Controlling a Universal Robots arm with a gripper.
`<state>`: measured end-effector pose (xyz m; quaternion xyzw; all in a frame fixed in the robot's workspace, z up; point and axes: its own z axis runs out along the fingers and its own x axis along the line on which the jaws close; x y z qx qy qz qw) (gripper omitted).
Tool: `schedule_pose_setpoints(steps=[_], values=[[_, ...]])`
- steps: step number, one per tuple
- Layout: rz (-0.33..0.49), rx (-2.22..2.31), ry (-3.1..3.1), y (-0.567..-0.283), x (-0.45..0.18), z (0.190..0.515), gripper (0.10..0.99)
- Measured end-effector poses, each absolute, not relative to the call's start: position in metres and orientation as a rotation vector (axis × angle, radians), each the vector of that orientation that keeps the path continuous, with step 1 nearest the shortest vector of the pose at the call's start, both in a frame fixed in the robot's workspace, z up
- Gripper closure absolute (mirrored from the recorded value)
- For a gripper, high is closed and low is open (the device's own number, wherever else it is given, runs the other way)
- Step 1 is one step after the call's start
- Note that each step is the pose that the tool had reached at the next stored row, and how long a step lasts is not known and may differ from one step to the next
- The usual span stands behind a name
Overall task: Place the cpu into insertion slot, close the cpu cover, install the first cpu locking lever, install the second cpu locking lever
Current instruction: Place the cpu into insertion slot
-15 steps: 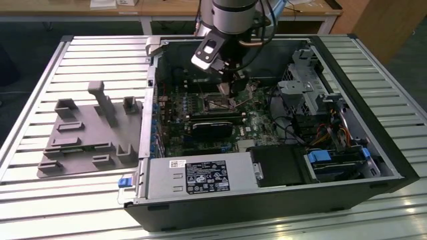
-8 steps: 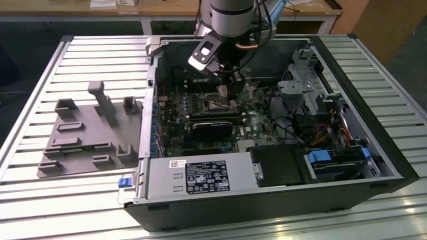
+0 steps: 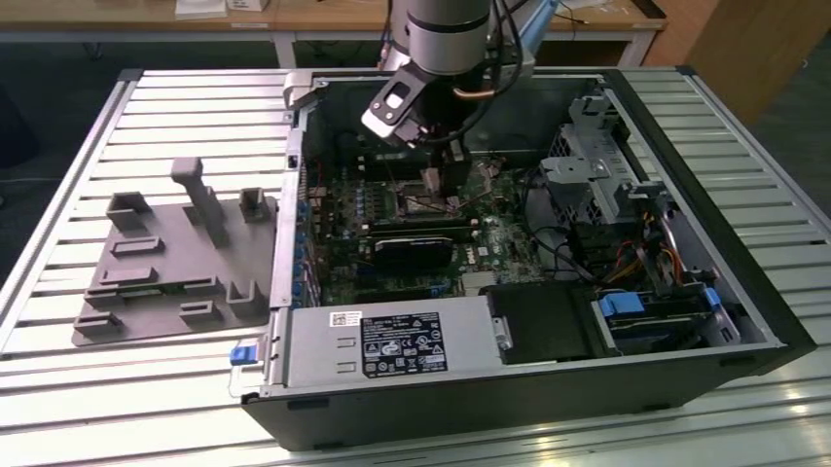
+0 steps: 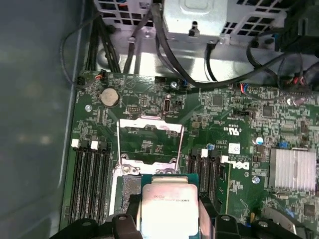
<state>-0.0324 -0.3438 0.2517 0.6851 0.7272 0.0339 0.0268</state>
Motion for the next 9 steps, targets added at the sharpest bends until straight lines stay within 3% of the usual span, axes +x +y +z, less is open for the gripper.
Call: schedule_pose_setpoints(steps=[9], values=[[0.104, 2.132, 2.231, -0.3378, -0.0354, 0.2447, 0.545]])
